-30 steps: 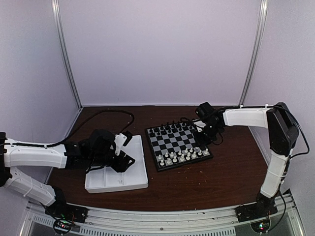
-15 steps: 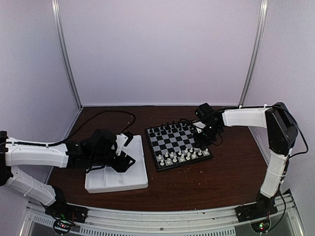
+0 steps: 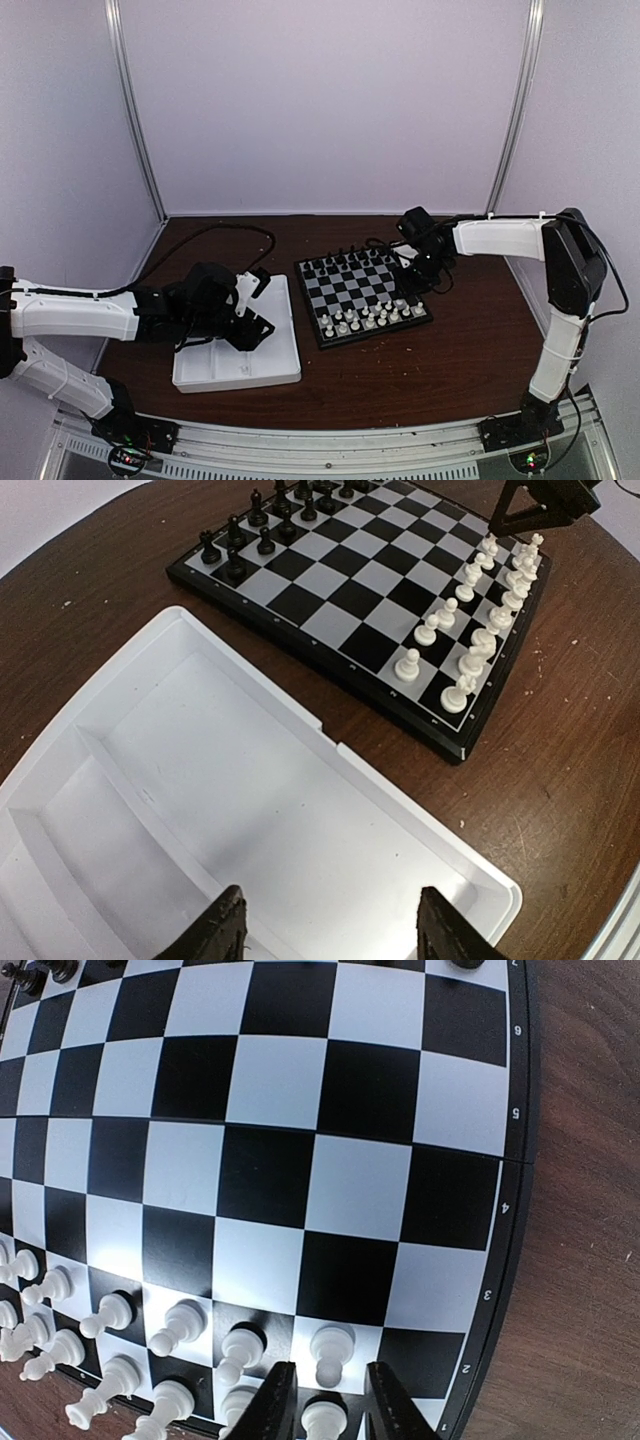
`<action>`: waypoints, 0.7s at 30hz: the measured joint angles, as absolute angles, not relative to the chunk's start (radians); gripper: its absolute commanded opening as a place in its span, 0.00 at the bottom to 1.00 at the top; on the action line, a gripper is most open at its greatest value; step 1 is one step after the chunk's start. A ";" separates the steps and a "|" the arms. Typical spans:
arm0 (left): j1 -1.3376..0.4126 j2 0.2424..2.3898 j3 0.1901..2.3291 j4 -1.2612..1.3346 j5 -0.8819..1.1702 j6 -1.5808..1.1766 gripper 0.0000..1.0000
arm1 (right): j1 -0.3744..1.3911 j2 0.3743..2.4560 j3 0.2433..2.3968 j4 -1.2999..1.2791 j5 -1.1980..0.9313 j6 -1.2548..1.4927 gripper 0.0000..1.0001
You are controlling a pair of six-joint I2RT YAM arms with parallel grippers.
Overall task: Set up the chess pieces on the board
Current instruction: Place the chess piece on the chessboard.
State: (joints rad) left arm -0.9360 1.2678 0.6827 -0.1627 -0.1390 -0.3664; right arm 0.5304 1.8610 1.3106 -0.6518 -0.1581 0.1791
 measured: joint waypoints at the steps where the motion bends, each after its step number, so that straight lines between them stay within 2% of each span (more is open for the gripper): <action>1: -0.936 1.268 0.683 -0.163 -0.139 -0.367 0.58 | 0.530 1.861 1.312 -0.653 -0.158 0.179 0.25; 12: -0.936 1.268 0.683 -0.175 -0.139 -0.369 0.58 | 0.530 1.886 1.333 -0.660 -0.158 0.178 0.20; 17: -0.936 1.268 0.683 -0.175 -0.139 -0.369 0.58 | 0.530 1.898 1.336 -0.662 -0.157 0.176 0.13; 21: -0.936 1.268 0.683 -0.175 -0.139 -0.369 0.58 | 0.530 1.898 1.336 -0.662 -0.157 0.175 0.11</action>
